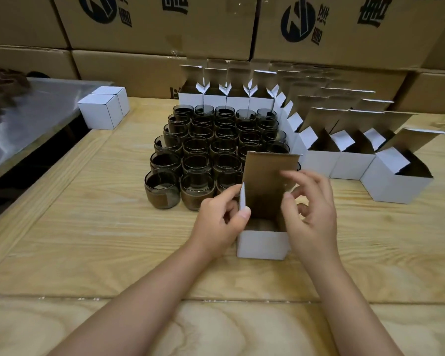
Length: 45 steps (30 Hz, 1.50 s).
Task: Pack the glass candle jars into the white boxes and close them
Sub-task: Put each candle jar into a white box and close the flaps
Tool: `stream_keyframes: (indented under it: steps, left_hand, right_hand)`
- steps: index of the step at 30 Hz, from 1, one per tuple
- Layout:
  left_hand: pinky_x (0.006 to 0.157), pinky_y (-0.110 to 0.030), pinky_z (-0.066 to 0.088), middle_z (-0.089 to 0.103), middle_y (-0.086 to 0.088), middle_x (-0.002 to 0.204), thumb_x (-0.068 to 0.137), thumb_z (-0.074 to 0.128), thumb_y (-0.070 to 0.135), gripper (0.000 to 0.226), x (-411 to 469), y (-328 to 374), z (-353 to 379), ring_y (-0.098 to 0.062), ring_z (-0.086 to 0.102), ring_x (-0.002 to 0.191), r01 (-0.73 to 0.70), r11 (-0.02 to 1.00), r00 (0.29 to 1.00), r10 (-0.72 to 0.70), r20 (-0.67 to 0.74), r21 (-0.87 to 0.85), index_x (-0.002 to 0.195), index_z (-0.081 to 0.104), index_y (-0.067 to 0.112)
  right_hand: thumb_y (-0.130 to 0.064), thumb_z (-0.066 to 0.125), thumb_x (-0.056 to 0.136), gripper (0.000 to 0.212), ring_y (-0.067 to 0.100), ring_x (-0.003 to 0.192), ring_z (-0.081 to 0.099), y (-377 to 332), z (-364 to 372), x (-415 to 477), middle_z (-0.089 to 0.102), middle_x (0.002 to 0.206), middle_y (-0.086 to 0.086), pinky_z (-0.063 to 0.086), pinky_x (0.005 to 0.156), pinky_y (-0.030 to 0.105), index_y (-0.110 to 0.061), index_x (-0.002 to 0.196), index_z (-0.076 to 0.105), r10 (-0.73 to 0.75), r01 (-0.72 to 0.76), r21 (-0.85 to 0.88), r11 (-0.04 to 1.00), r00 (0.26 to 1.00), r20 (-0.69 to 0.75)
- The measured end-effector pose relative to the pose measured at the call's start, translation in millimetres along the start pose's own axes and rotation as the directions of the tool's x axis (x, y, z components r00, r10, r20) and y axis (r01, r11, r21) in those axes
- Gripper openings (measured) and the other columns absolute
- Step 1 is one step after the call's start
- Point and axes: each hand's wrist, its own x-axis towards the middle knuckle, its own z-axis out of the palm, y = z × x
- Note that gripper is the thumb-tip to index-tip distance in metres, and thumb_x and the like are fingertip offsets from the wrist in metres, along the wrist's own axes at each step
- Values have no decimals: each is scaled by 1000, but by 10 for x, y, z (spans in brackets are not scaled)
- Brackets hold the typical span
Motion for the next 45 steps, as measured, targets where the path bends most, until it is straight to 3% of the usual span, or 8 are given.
stream_keyframes:
  steps: [4, 13, 17, 21, 24, 30, 38, 45]
  left_hand:
    - [44, -22, 36, 46, -3, 44, 75, 38, 47, 42, -24, 27, -15, -12, 44, 41, 16, 990, 999, -11, 31, -138, 105, 63, 32]
    - [42, -25, 45, 43, -8, 42, 65, 47, 39, 83, -27, 11, -206, -24, 47, 38, 224, 913, 962, -150, 230, -340, 142, 39, 11]
    - [47, -27, 47, 51, -4, 47, 69, 42, 13, 73, -14, 25, -297, -25, 55, 44, 193, 942, 967, -134, 218, -275, 141, 37, 19]
    - [59, -45, 46, 53, -23, 80, 63, 47, 26, 64, 39, 93, -388, -36, 52, 69, 83, 993, 978, -64, 199, -85, 126, 51, 27]
    - [74, -30, 43, 42, -5, 93, 65, 48, 18, 57, 66, 126, -450, -18, 46, 87, -33, 993, 981, 11, 195, 110, 118, 55, 39]
    - [99, -20, 36, 39, 3, 132, 61, 39, 38, 77, 75, 237, -506, -4, 38, 125, -45, 990, 956, 5, 292, 132, 136, 47, 25]
    - [97, -26, 44, 51, 12, 124, 65, 67, 60, 89, -2, 189, -440, -4, 50, 119, -9, 975, 954, -57, 296, 220, 144, 41, 26]
    - [92, -8, 38, 49, 24, 120, 55, 72, 59, 94, 23, 161, -450, 8, 47, 114, 31, 977, 973, -78, 219, 210, 140, 41, 34]
  right_hand:
    - [-5, 38, 84, 42, -9, 87, 51, 69, -37, 52, 53, 109, -9, 39, 66, 5, -35, 102, 61, 39, -36, 157, 987, 999, -19]
    - [-11, 33, 71, 55, 9, 110, 57, 356, -171, 95, 68, 104, -12, 44, 93, 31, -38, 96, 74, 277, -332, 327, 885, 939, 203]
    - [-10, 35, 70, 58, 5, 103, 56, 362, -163, 94, 65, 99, -16, 46, 84, 21, -42, 100, 72, 302, -370, 316, 874, 921, 245]
    - [-9, 35, 72, 60, -5, 106, 54, 321, -142, 80, 64, 107, -22, 46, 85, 15, -48, 103, 69, 278, -357, 301, 884, 920, 276]
    - [6, 33, 81, 66, 2, 111, 56, 329, -127, 67, 65, 113, -16, 51, 94, 31, -43, 112, 66, 253, -367, 353, 861, 910, 329]
    - [10, 33, 76, 68, 8, 119, 54, 303, -65, 50, 62, 124, -7, 47, 97, 23, -31, 124, 59, 193, -350, 401, 847, 904, 381]
    - [18, 28, 82, 70, 8, 118, 54, 334, -18, 40, 57, 129, -2, 48, 93, 21, -29, 127, 54, 175, -347, 399, 849, 897, 406]
    - [6, 41, 89, 48, 1, 94, 54, 383, -74, 368, 57, 104, -8, 49, 85, 21, -32, 111, 61, 332, -316, 206, 926, 942, -49]
